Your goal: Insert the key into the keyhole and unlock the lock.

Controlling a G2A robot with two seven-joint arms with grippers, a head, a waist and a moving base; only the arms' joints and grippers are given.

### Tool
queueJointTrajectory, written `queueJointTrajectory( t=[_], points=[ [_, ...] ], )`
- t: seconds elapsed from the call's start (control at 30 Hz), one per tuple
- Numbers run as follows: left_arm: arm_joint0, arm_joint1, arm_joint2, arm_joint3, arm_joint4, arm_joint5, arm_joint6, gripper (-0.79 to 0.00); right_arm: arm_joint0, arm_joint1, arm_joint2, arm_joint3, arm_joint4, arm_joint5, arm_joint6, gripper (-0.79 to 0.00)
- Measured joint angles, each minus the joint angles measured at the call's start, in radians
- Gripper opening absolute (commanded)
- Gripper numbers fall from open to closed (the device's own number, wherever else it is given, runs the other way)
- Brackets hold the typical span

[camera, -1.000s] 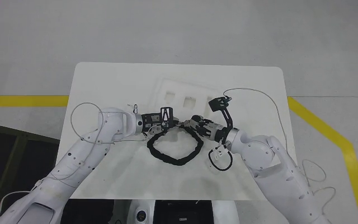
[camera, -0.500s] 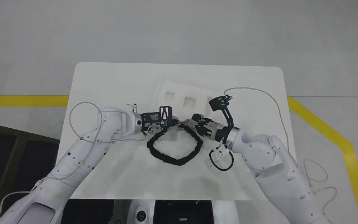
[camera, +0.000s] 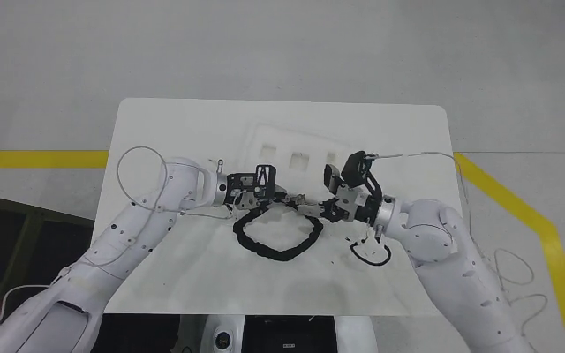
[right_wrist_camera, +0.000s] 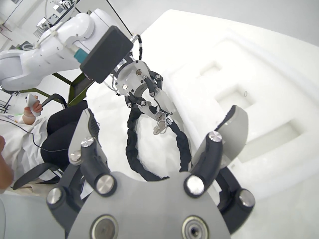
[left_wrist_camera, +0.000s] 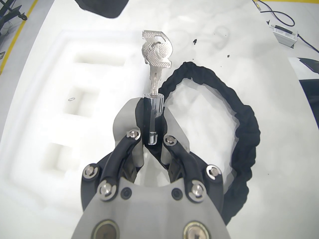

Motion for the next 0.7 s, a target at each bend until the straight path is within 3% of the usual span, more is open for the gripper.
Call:
queueJointTrajectory(
  t=[0.23,0.4,0.7],
  points=[
    [-0.128,0.017,0.148,0.080,-0.088,0.000,0.021,-0.785,0.012,0.019,0.050,0.038,-0.090,-0.240,-0.018,0.000],
    [-0.252,0.033,0.307,0.113,-0.189,0.000,0.042,-0.785,0.037,0.024,0.055,0.054,-0.191,-0.371,-0.075,0.000],
    [-0.457,0.052,0.587,0.149,-0.346,0.000,0.081,-0.785,0.040,0.023,0.055,0.060,-0.218,-0.384,-0.105,0.000]
  ],
)
